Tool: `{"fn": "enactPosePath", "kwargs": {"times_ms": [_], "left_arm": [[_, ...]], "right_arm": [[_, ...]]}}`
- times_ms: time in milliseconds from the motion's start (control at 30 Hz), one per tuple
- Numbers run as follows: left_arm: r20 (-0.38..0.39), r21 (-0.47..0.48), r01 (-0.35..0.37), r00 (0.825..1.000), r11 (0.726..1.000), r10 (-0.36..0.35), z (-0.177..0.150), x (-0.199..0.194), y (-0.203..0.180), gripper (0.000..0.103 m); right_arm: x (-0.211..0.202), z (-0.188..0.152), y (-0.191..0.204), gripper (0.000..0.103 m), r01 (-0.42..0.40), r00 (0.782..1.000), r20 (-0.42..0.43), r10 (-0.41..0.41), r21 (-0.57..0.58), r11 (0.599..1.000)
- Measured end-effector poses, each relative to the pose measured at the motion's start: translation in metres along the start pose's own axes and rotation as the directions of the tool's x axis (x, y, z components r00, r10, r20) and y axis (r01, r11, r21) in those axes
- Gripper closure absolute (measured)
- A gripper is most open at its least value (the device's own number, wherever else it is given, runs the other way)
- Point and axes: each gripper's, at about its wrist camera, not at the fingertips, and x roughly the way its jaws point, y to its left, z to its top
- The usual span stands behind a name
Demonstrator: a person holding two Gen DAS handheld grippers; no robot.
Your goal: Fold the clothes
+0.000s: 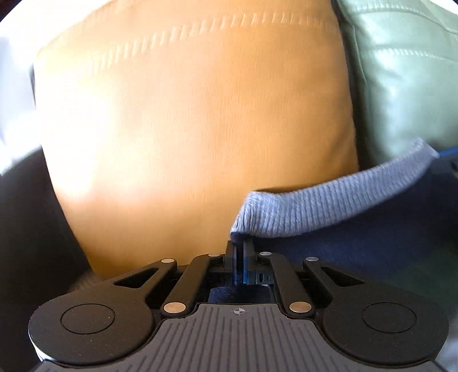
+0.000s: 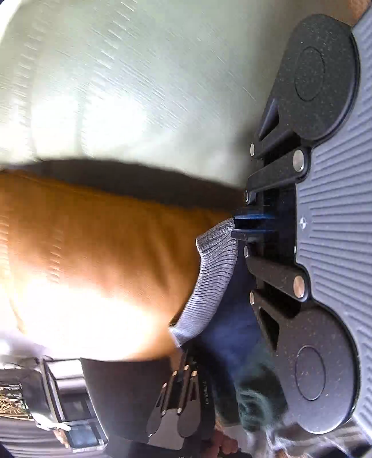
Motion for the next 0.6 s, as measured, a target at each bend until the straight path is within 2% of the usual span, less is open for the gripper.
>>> {"fn": "enactPosePath", "kwargs": {"times_ms": [33, 100, 167, 200, 300, 367, 400, 467, 500, 533, 600], "left_arm": [[0.013, 0.048, -0.041, 0.999, 0.998, 0.041, -0.003, 0.007, -0.013, 0.103], [0.044, 0.142, -0.125, 0.992, 0.982, 0.120, -0.008, 0.020, -0.038, 0.103], [0.078, 0.227, -0.203, 0.979, 0.952, 0.190, -0.015, 0.034, -0.062, 0.102], [0.086, 0.254, -0.225, 0.974, 0.941, 0.210, -0.023, 0.040, -0.069, 0.082], [0.099, 0.375, -0.285, 0.958, 0.882, 0.268, -0.049, 0.057, -0.089, 0.078], [0.044, 0.466, -0.269, 0.959, 0.843, 0.281, -0.061, 0.066, -0.095, 0.060], [0.006, 0.469, -0.238, 0.964, 0.851, 0.266, -0.062, 0.064, -0.092, 0.049], [-0.037, 0.404, -0.193, 0.973, 0.894, 0.226, -0.057, 0.048, -0.073, 0.049], [-0.040, 0.355, -0.189, 0.975, 0.916, 0.217, -0.053, 0.033, -0.060, 0.045], [-0.040, 0.302, -0.190, 0.977, 0.934, 0.212, -0.048, 0.014, -0.044, 0.035], [-0.024, 0.208, -0.191, 0.979, 0.959, 0.201, -0.044, -0.033, -0.012, 0.033]], "right_arm": [[-0.009, 0.004, -0.001, 0.096, 0.025, 0.999, 0.032, -0.025, -0.005, 1.000], [0.005, -0.004, -0.003, 0.096, 0.078, 0.997, -0.016, -0.078, -0.002, 0.997], [0.022, -0.017, -0.006, 0.096, 0.123, 0.990, -0.071, -0.123, -0.001, 0.992], [0.032, -0.026, -0.007, 0.096, 0.144, 0.985, -0.100, -0.144, -0.007, 0.990], [0.060, -0.053, -0.013, 0.101, 0.199, 0.961, -0.196, -0.196, -0.003, 0.980], [0.071, -0.067, -0.021, 0.095, 0.220, 0.944, -0.262, -0.202, 0.042, 0.974], [0.073, -0.073, -0.026, 0.093, 0.227, 0.937, -0.287, -0.198, 0.070, 0.971], [0.052, -0.074, -0.034, 0.076, 0.208, 0.956, -0.237, -0.173, 0.129, 0.970], [0.035, -0.073, -0.038, 0.071, 0.194, 0.964, -0.212, -0.158, 0.165, 0.967], [0.013, -0.071, -0.041, 0.062, 0.184, 0.973, -0.175, -0.151, 0.192, 0.964], [-0.048, -0.075, -0.039, 0.058, 0.146, 0.987, -0.095, -0.128, 0.214, 0.966]]}}
